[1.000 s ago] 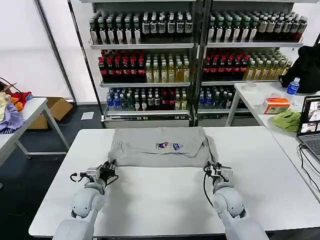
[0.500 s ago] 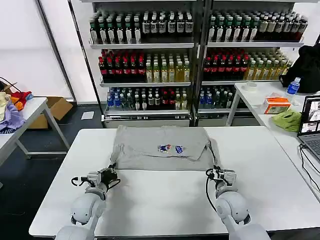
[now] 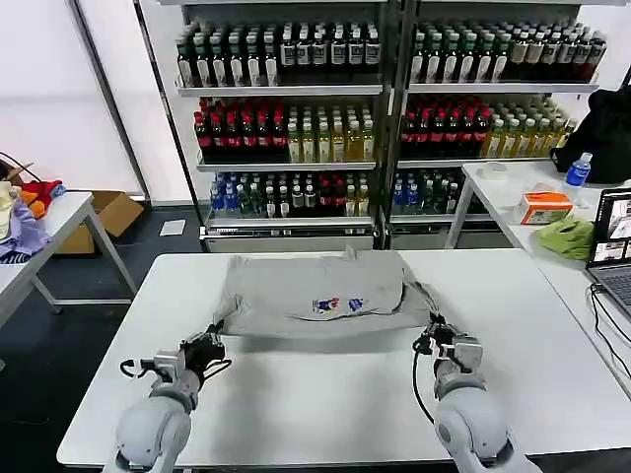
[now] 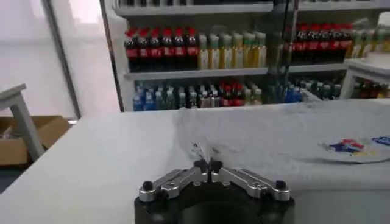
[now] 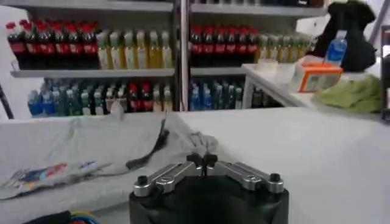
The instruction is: Fold and organize the clothes.
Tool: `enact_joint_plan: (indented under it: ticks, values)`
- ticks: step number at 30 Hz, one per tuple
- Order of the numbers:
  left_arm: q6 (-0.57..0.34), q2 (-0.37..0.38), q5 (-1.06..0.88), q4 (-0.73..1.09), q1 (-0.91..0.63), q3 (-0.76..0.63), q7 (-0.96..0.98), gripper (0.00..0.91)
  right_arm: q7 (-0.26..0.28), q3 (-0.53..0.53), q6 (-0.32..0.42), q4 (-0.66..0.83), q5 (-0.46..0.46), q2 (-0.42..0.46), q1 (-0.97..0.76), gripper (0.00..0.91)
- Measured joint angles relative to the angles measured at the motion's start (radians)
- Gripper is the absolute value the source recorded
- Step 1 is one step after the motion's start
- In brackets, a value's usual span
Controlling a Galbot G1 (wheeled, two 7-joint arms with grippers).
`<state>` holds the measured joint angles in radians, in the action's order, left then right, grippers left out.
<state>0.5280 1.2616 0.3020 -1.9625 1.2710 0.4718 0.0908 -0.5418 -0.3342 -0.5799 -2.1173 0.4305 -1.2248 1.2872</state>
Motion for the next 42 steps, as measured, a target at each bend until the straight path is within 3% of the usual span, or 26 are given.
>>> enact_joint_plan:
  ticks: [14, 25, 26, 27, 42]
  values:
    - [-0.044, 0.018, -0.048, -0.202, 0.269, 0.005, 0.016, 0.000, -0.024, -0.017, 0.005, -0.154, -0.092, 0.038, 0.317, 0.000]
    - [-0.090, 0.029, -0.104, -0.249, 0.443, 0.007, 0.024, 0.000, -0.029, -0.028, 0.030, -0.171, -0.151, 0.047, 0.467, 0.000]
    - [-0.093, 0.030, -0.108, -0.250, 0.454, 0.007, 0.024, 0.191, -0.029, -0.030, 0.032, -0.171, -0.154, 0.048, 0.476, 0.746]
    - [-0.095, 0.030, -0.113, -0.253, 0.465, 0.007, 0.025, 0.907, -0.030, -0.031, 0.035, -0.171, -0.158, 0.051, 0.486, 0.907]
    - [-0.105, 0.047, -0.154, -0.291, 0.564, -0.013, 0.045, 0.907, -0.007, -0.061, 0.048, -0.199, -0.198, 0.043, 0.535, 0.907]
